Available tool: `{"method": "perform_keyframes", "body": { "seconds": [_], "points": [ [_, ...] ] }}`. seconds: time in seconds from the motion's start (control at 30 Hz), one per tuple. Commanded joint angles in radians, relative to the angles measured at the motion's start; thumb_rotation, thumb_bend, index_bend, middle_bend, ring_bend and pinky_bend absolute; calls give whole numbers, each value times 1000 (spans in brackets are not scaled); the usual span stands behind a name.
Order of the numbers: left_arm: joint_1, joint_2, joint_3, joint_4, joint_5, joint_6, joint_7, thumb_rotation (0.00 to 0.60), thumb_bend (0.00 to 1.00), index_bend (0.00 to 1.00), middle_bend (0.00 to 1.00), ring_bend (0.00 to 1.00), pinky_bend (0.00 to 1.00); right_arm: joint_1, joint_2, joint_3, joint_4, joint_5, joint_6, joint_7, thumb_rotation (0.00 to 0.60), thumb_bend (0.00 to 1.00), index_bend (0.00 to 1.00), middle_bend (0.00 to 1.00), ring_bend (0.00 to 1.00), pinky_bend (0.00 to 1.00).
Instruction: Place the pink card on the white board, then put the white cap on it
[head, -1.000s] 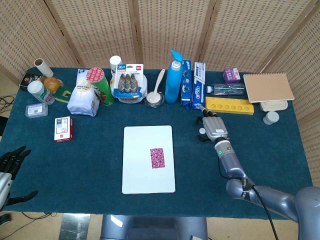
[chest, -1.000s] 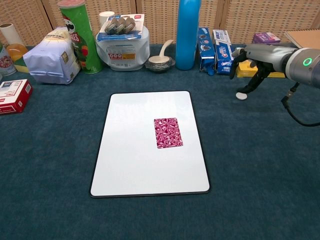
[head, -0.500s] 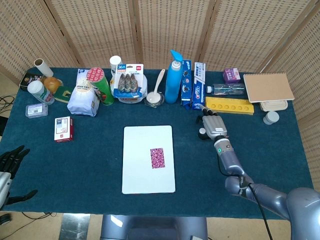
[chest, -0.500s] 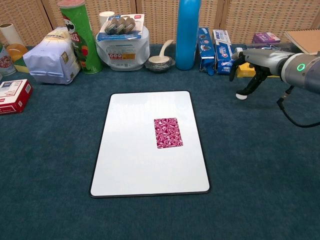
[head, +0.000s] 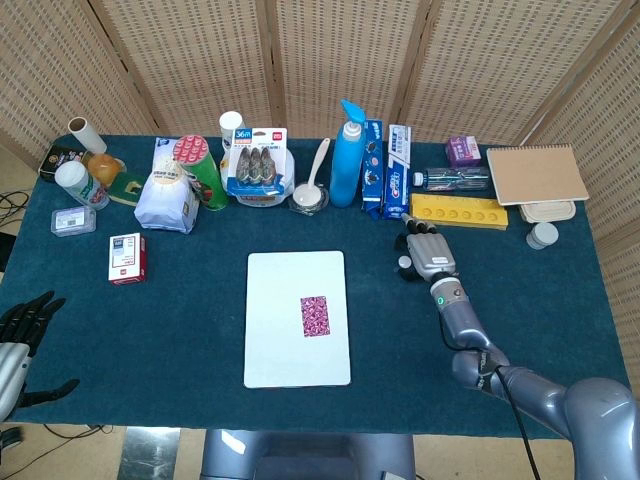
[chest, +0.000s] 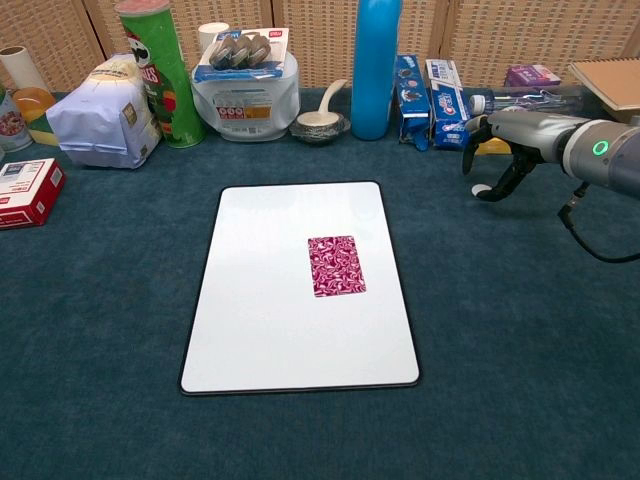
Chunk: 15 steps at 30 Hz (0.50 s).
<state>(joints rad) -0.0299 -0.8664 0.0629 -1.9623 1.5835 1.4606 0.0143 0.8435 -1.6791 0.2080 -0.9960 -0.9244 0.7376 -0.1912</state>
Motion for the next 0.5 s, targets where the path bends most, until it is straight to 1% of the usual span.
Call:
{"method": "perform_keyframes", "body": {
  "seconds": [0.03, 0.33, 0.5],
  "points": [
    [0, -1, 0, 0, 0, -1, 2, 600, 58, 0, 0, 0, 0, -2, -6, 2, 17, -10, -12, 13, 600, 368, 369, 10, 0, 0],
    [-3, -3, 1, -2, -2, -9, 10, 600, 57, 0, 0, 0, 0, -9, -8, 7, 51, -28, -35, 38, 600, 371, 369, 9, 0, 0],
    [-5, -5, 4, -7, 0, -19, 22, 600, 58, 0, 0, 0, 0, -15, -15, 4, 66, -65, -47, 75, 600, 371, 376, 11, 0, 0]
  ]
}}
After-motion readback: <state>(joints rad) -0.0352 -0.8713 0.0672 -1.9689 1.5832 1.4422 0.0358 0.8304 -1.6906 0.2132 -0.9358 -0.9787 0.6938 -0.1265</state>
